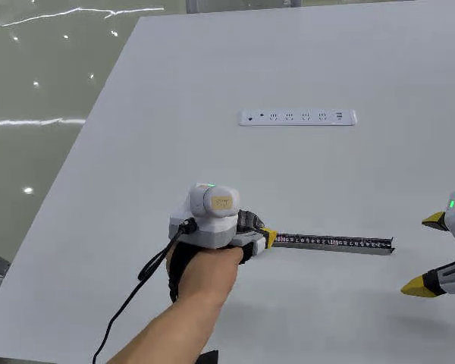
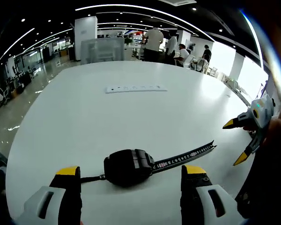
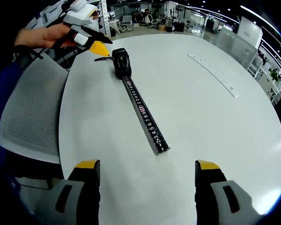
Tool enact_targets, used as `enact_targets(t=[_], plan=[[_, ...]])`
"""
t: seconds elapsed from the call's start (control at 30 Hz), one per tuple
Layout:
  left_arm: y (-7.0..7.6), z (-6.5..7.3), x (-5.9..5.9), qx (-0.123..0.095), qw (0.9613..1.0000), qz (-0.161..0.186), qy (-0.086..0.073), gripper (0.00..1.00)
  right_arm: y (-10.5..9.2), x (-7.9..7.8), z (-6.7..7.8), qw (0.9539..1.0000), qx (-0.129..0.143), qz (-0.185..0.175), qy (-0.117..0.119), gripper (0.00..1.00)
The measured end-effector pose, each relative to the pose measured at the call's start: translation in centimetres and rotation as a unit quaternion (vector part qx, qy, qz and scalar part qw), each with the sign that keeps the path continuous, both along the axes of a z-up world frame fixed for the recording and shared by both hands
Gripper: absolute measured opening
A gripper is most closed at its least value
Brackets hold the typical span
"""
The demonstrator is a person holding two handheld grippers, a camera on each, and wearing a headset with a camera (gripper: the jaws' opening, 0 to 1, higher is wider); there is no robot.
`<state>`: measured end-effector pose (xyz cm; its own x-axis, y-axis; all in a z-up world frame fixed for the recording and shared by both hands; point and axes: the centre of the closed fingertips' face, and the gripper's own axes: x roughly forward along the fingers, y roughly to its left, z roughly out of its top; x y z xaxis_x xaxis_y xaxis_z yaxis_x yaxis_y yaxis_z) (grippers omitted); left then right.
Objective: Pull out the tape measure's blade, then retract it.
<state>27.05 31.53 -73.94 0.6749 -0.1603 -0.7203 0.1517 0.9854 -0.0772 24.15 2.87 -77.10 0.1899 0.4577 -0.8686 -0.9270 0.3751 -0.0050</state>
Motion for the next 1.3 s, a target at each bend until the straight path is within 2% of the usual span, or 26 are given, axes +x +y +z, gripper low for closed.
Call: enact_targets(t=[0.43,0.73,1.1,1.3], plan=[[0.1,-2.0,0.5,-0.013,0.9995,0.024,0.019,0.83,-0.3,1.8,-1.9,0.9982,-0.029,0.052,0.007,0.71],[0.2,-2.5,1.2,-0.018,0.9989,0.036,0.022,0.8,-0.5,2.5,-3.1,0.9949,-0.046,0.088,0.018,0.64],[-0.1,-3.2,1.6,-0.026,0.9981,0.046,0.031,0.79,0.2,3.2,-3.6,0.992,-0.047,0.116,0.019,0.54],[0.0,-3.6,1.7,-0.031,0.9974,0.056,0.033,0.77,0.9,3.2,-3.7,0.9899,-0.041,0.134,0.019,0.45]])
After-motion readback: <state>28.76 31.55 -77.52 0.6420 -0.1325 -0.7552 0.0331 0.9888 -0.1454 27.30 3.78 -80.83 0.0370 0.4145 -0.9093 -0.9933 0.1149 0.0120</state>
